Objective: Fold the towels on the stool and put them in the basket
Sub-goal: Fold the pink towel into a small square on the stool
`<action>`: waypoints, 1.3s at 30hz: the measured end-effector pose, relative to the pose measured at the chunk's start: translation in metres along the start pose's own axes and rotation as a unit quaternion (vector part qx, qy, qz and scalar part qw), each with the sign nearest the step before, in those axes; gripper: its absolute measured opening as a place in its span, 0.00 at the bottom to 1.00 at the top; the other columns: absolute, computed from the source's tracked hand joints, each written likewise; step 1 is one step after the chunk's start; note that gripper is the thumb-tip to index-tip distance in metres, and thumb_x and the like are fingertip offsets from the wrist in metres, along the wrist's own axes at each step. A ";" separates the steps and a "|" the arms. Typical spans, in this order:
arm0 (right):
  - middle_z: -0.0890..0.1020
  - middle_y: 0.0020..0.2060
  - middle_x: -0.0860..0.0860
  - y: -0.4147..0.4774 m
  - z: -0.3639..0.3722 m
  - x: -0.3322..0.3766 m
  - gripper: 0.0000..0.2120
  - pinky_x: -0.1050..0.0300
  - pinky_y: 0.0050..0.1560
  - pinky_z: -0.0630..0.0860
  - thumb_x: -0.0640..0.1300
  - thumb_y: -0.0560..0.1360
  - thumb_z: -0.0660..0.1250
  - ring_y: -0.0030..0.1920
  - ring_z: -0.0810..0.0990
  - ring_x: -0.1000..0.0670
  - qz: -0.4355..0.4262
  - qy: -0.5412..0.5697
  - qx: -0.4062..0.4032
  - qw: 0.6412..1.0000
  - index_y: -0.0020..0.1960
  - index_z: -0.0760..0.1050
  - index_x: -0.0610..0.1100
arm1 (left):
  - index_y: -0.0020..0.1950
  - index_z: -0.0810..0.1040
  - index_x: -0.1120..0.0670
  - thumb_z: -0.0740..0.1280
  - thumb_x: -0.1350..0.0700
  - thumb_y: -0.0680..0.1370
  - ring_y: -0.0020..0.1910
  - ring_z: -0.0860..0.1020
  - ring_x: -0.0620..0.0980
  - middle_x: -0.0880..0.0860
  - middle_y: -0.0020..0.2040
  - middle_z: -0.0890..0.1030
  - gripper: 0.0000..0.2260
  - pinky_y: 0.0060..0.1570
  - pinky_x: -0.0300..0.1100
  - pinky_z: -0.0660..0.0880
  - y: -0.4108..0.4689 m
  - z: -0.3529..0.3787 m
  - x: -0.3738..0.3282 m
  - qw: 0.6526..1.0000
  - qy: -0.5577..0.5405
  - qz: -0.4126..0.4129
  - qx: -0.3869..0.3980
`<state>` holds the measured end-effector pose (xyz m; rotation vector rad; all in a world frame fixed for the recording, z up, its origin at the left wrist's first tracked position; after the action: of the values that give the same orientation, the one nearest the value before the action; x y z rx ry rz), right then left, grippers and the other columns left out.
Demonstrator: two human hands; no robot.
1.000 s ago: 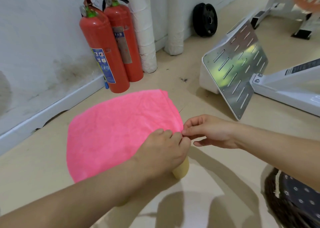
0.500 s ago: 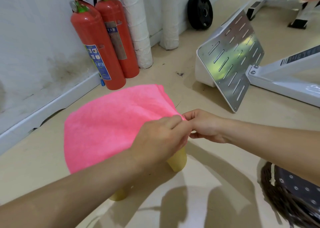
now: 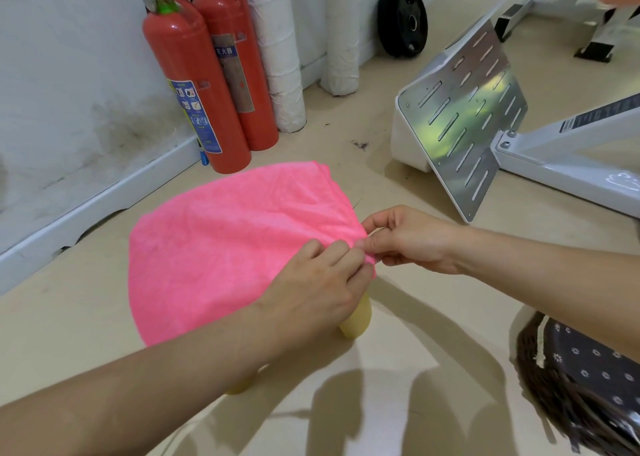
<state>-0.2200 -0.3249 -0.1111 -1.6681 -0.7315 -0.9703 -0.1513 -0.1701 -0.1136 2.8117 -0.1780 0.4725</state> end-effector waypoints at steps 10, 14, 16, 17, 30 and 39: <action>0.77 0.30 0.46 -0.003 0.014 -0.008 0.05 0.58 0.32 0.69 0.39 0.81 0.60 0.28 0.75 0.51 0.005 0.087 -0.092 0.992 0.45 0.69 0.45 | 0.51 0.76 0.55 0.54 0.59 0.73 0.32 0.71 0.53 0.53 0.39 0.73 0.13 0.24 0.46 0.67 -0.061 -0.020 0.029 0.992 -0.012 -0.082 0.100; 0.72 0.27 0.47 -0.002 0.011 0.000 0.07 0.60 0.27 0.66 0.36 0.80 0.60 0.20 0.69 0.55 -0.030 0.098 -0.148 0.984 0.45 0.67 0.45 | 0.44 0.73 0.51 0.58 0.59 0.62 0.31 0.73 0.51 0.49 0.35 0.73 0.12 0.21 0.41 0.65 -0.101 -0.037 0.053 0.978 -0.037 -0.147 0.146; 0.71 0.27 0.47 -0.001 0.006 0.004 0.06 0.61 0.25 0.65 0.35 0.79 0.62 0.20 0.67 0.55 -0.035 0.091 -0.153 0.983 0.48 0.69 0.44 | 0.44 0.74 0.48 0.55 0.57 0.63 0.32 0.76 0.49 0.45 0.35 0.74 0.14 0.22 0.40 0.68 -0.126 -0.046 0.061 0.970 -0.082 -0.170 0.156; 0.71 0.28 0.46 0.000 0.003 0.004 0.06 0.62 0.25 0.67 0.34 0.78 0.64 0.20 0.67 0.55 -0.034 0.083 -0.145 0.985 0.49 0.69 0.43 | 0.45 0.74 0.46 0.54 0.57 0.63 0.33 0.77 0.49 0.44 0.35 0.75 0.15 0.24 0.40 0.71 -0.138 -0.049 0.064 0.964 -0.114 -0.177 0.162; 0.79 0.38 0.45 -0.037 -0.020 0.043 0.07 0.62 0.39 0.76 0.33 0.72 0.71 0.32 0.79 0.49 -0.081 -0.215 0.068 0.971 0.42 0.83 0.44 | 0.41 0.85 0.42 0.77 0.56 0.67 0.42 0.81 0.52 0.47 0.41 0.85 0.09 0.48 0.49 0.79 -0.166 -0.081 0.095 0.758 -0.500 -0.350 0.230; 0.85 0.41 0.51 -0.064 0.003 0.071 0.28 0.64 0.41 0.73 0.68 0.53 0.76 0.34 0.77 0.59 0.040 -0.542 0.206 0.814 0.47 0.80 0.53 | 0.39 0.82 0.50 0.70 0.63 0.71 0.44 0.77 0.55 0.54 0.37 0.81 0.08 0.48 0.47 0.70 -0.168 -0.091 0.093 0.624 -0.701 -0.293 0.183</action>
<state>-0.2379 -0.3029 -0.0199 -1.7344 -1.4607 0.3289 -0.0635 0.0097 -0.0427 2.5484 0.5897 -2.0303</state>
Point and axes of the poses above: each hand's wrist, its own y-axis towards the middle knuckle, its own z-axis out of the palm, x = y × z, the point moved 2 cm from there along y, towards the middle knuckle
